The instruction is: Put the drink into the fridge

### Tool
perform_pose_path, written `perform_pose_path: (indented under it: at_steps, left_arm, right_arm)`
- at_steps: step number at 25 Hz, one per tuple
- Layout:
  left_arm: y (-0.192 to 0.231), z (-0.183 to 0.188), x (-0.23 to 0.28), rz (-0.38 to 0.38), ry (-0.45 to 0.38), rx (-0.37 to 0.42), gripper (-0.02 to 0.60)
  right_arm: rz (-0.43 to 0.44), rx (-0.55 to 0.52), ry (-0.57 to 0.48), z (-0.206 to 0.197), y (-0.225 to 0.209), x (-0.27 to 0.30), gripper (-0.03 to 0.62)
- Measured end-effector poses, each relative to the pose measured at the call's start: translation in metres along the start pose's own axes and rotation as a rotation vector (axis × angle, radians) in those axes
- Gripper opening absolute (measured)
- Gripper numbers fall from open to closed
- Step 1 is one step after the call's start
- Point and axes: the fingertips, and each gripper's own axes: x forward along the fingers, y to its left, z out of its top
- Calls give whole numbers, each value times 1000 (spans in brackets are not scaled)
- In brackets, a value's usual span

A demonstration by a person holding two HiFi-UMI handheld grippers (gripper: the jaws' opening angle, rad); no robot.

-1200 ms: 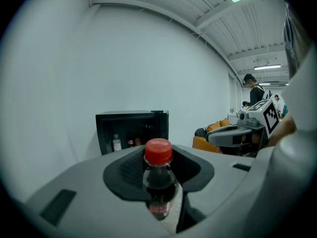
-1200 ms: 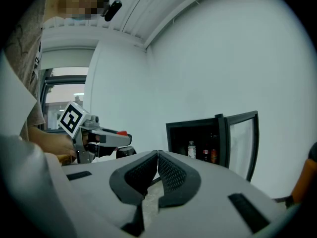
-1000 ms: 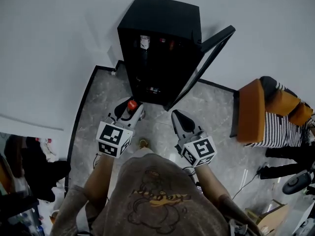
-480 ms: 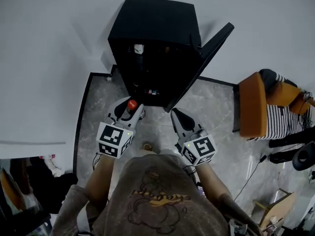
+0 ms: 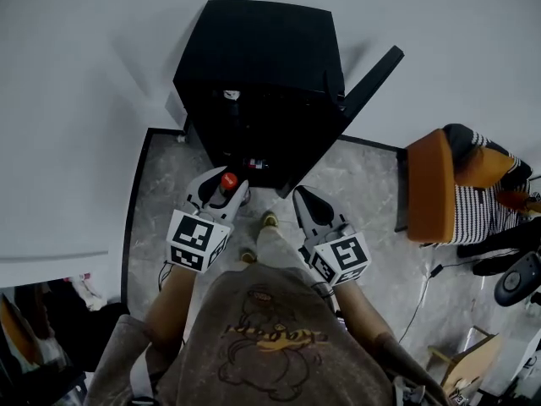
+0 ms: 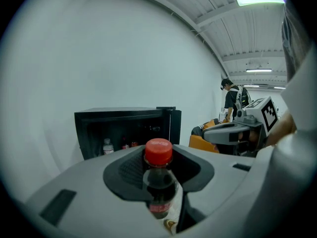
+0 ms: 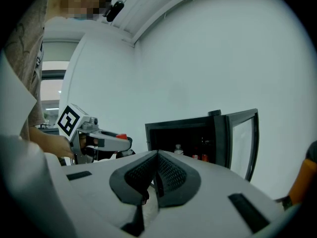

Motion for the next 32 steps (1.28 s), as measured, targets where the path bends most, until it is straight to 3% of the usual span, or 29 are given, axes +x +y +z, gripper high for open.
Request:
perform_pose_path:
  at_steps: [19, 32]
  left_arm:
    - [30, 5, 71, 14, 10, -12, 146]
    - [50, 2, 127, 5, -8, 19, 146]
  right_arm:
    - [79, -19, 25, 12, -38, 56, 18]
    - [58, -33, 22, 12, -50, 58, 18]
